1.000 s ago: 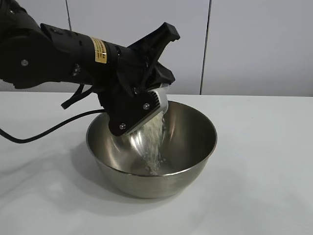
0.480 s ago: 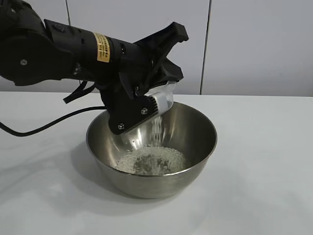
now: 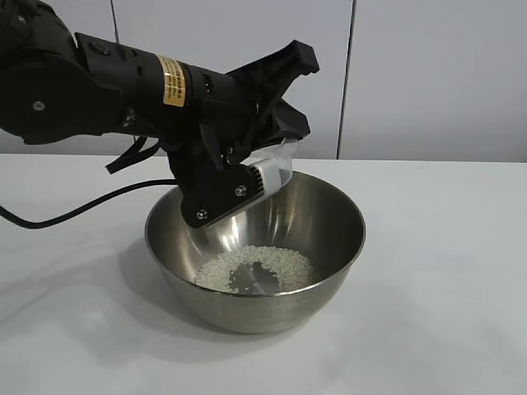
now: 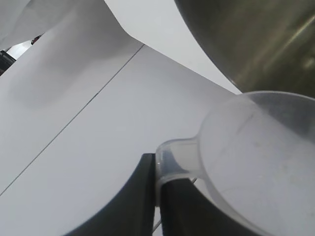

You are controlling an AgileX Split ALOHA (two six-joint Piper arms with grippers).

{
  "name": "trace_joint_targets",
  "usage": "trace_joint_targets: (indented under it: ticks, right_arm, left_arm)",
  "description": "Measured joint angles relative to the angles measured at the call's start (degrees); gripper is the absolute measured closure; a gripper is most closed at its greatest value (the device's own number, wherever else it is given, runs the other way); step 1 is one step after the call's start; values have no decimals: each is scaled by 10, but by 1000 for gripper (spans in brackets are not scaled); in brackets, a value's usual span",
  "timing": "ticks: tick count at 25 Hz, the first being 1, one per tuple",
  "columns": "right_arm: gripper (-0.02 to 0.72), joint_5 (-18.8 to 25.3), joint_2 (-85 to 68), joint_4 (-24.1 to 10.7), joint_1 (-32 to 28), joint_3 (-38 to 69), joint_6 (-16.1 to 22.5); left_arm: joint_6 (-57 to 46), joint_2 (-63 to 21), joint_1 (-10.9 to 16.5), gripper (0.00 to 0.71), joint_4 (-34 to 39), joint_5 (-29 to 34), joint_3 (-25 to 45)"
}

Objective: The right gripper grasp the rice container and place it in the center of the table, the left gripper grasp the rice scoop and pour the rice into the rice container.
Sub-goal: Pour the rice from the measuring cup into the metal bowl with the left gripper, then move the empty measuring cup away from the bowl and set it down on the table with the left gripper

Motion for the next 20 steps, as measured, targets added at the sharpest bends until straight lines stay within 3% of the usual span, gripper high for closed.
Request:
trace_joint_targets:
  ticks: [4,7,14,20]
  right_arm:
    - [93,0,0,0,0,0,0]
    - [93,0,0,0,0,0,0]
    - [93,0,0,0,0,0,1]
    - [93,0,0,-1,0,0,2]
  left_arm:
    - [-25,0,0,702,0,0,0]
    - [-101,0,0,702,-15,-11,2]
    - [-426,0,-5,702,-118,-159,32]
    - [-695,-5,-5,702,-208,-247,72]
